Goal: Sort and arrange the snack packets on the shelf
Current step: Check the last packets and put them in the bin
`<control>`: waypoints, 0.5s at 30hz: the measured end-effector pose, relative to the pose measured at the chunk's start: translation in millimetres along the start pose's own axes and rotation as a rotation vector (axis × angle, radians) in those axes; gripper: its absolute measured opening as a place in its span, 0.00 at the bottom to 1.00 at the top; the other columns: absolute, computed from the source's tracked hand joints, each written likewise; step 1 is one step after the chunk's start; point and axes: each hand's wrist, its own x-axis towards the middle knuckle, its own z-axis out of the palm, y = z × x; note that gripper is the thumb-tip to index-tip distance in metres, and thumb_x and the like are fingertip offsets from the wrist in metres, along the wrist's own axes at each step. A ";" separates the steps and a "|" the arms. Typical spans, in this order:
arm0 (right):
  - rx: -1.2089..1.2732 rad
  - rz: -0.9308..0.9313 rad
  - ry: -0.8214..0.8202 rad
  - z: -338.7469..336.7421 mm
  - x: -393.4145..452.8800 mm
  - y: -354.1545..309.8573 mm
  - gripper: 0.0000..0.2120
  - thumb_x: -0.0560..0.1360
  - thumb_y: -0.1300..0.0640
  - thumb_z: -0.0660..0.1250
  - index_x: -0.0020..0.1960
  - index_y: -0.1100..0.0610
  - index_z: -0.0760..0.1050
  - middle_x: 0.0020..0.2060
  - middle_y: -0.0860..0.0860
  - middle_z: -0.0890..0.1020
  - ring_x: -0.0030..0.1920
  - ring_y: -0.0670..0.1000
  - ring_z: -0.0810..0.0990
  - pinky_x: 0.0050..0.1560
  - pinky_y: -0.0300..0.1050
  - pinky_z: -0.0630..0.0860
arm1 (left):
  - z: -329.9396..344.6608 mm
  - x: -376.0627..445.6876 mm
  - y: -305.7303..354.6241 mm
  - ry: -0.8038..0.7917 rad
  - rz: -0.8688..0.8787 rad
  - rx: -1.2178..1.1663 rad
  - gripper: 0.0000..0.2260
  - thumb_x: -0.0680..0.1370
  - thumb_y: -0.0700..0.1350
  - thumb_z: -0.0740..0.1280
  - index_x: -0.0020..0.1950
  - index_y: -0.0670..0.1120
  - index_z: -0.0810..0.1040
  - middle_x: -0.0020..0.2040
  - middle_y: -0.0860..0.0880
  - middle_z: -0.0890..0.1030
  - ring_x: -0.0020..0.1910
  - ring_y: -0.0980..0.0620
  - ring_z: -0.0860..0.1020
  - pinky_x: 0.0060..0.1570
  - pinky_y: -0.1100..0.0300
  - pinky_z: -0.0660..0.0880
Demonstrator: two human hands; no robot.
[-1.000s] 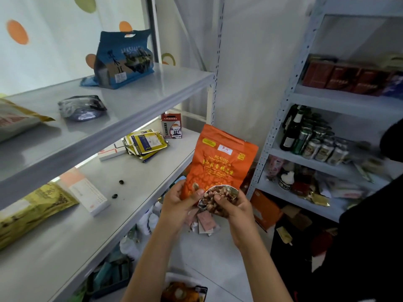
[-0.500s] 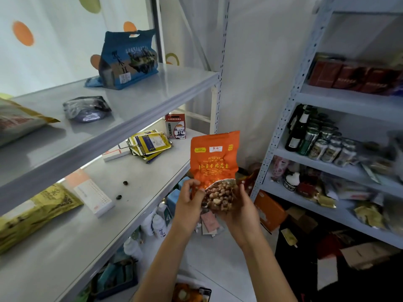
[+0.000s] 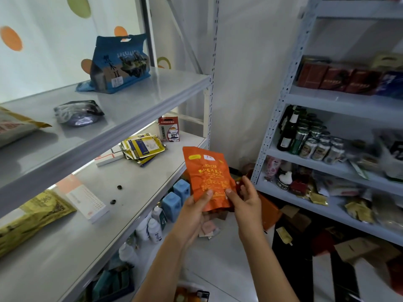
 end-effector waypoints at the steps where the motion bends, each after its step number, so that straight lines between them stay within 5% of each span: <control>1: -0.002 0.033 0.019 -3.2 2.1 -2.4 0.29 0.75 0.61 0.72 0.73 0.52 0.68 0.69 0.53 0.71 0.68 0.53 0.71 0.58 0.49 0.76 | -0.5 -0.6 0.6 0.011 0.011 0.003 0.22 0.75 0.48 0.70 0.68 0.43 0.72 0.59 0.42 0.82 0.59 0.42 0.80 0.63 0.40 0.73; 5: 0.042 0.151 -0.059 -12.3 5.3 -5.7 0.20 0.75 0.58 0.72 0.65 0.58 0.75 0.58 0.56 0.82 0.56 0.55 0.82 0.47 0.46 0.79 | -1.3 -2.2 0.3 0.060 0.058 0.037 0.17 0.75 0.45 0.71 0.63 0.43 0.76 0.58 0.44 0.83 0.58 0.43 0.81 0.60 0.40 0.75; 15: 0.096 0.033 -0.075 -9.3 -5.2 -5.4 0.17 0.75 0.59 0.71 0.63 0.54 0.76 0.56 0.53 0.82 0.53 0.51 0.83 0.39 0.37 0.79 | -0.9 -5.3 11.9 0.081 0.167 0.265 0.13 0.75 0.48 0.71 0.59 0.50 0.78 0.53 0.51 0.85 0.52 0.51 0.83 0.53 0.52 0.80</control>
